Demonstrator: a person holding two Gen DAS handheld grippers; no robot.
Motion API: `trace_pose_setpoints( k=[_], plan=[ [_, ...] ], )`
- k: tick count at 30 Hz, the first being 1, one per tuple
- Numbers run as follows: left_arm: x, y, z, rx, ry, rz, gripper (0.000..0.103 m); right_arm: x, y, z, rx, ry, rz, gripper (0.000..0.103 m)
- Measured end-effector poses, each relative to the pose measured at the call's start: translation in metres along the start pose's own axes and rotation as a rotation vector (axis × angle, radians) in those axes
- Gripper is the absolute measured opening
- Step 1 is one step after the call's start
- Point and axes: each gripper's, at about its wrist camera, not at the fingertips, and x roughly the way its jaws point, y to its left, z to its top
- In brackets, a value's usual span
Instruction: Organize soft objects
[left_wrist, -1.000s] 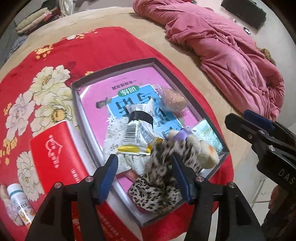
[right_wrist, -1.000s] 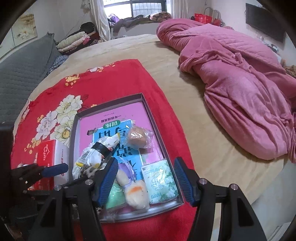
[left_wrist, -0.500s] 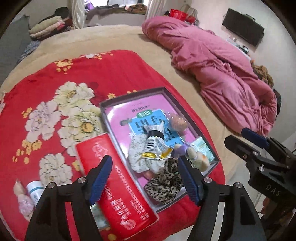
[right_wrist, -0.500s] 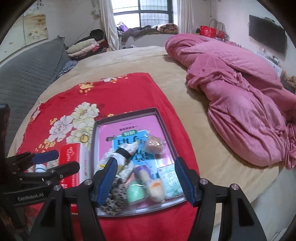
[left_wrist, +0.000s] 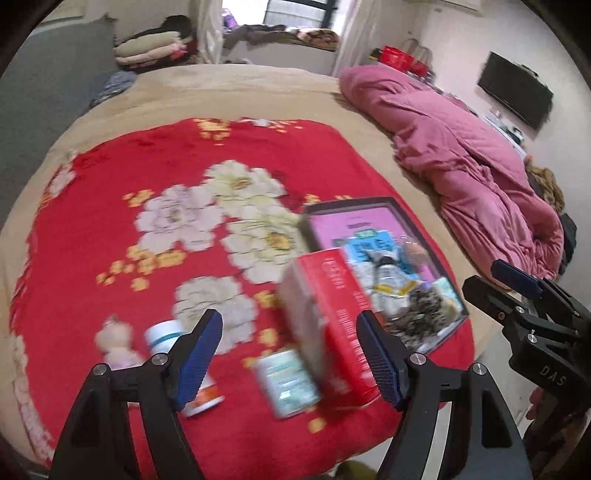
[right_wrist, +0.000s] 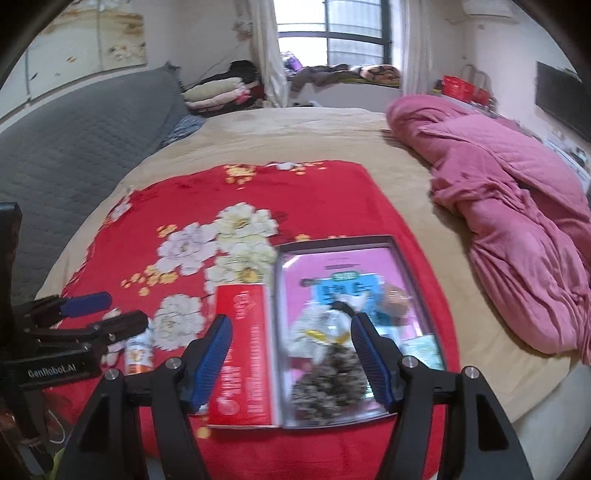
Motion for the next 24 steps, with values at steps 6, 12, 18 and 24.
trace_pose_setpoints(
  k=[6,12,18,24],
  plan=[
    [-0.025,0.061,-0.018,-0.069,-0.01,0.044,0.076,0.006,0.053,-0.003,-0.059,0.018,0.042,0.066],
    [-0.035,0.112,-0.034,-0.133,-0.013,0.074,0.076,0.017,0.096,-0.012,-0.118,0.051,0.062,0.066],
    [-0.024,0.158,-0.055,-0.177,0.028,0.114,0.076,0.045,0.129,-0.041,-0.174,0.129,0.051,0.066],
    [0.002,0.19,-0.079,-0.228,0.092,0.124,0.076,0.085,0.156,-0.076,-0.244,0.221,-0.011,0.066]
  ],
)
